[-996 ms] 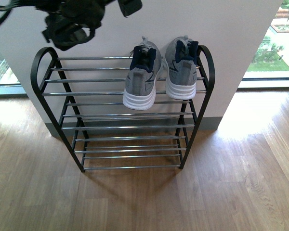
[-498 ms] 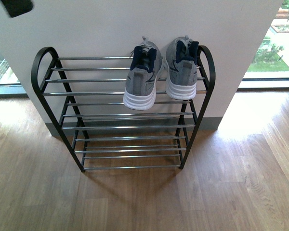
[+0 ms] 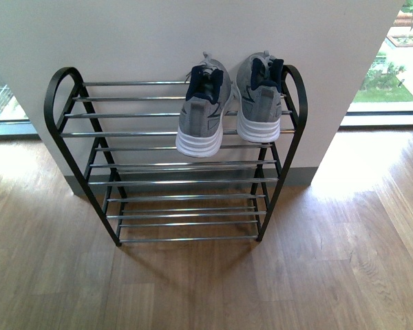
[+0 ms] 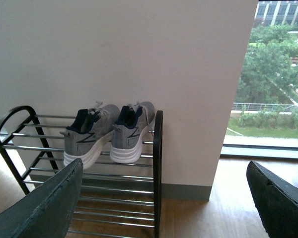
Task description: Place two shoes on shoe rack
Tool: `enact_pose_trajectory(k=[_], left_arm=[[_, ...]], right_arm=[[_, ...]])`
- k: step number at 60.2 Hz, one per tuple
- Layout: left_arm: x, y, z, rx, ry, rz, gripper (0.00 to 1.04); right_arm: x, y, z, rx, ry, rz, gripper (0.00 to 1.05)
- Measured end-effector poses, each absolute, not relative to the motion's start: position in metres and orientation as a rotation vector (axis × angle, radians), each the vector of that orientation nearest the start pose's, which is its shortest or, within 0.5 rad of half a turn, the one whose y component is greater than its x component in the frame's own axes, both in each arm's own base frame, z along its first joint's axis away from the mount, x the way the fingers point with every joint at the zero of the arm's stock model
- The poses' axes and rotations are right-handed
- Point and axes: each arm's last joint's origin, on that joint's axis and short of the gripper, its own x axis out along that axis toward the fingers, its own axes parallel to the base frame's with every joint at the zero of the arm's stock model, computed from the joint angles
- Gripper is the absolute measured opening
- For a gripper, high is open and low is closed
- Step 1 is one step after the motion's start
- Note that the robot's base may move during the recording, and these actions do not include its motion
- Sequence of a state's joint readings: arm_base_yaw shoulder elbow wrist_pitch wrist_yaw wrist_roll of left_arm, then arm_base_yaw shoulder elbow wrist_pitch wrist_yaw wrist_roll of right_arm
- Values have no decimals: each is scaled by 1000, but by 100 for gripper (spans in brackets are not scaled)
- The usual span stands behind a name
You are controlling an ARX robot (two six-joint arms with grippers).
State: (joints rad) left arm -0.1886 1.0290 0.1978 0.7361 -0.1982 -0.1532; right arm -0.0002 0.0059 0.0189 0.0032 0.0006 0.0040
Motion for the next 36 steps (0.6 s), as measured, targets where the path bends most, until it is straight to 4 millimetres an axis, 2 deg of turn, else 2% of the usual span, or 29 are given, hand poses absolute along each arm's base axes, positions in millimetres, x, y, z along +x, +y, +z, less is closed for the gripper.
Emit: enact_pose_trajectory(k=[7,24,36], left_arm=[[176,-24,185,-63,2,-7,50],[154,-12,175,-16,10,-3,2],[144,0,165,-12,6,4,1]], right_arm=[[97,0,170,4,-17,-1,95],[97,0,170,4,-17,-1,95],[97,0,170,4,-17,-1,95]])
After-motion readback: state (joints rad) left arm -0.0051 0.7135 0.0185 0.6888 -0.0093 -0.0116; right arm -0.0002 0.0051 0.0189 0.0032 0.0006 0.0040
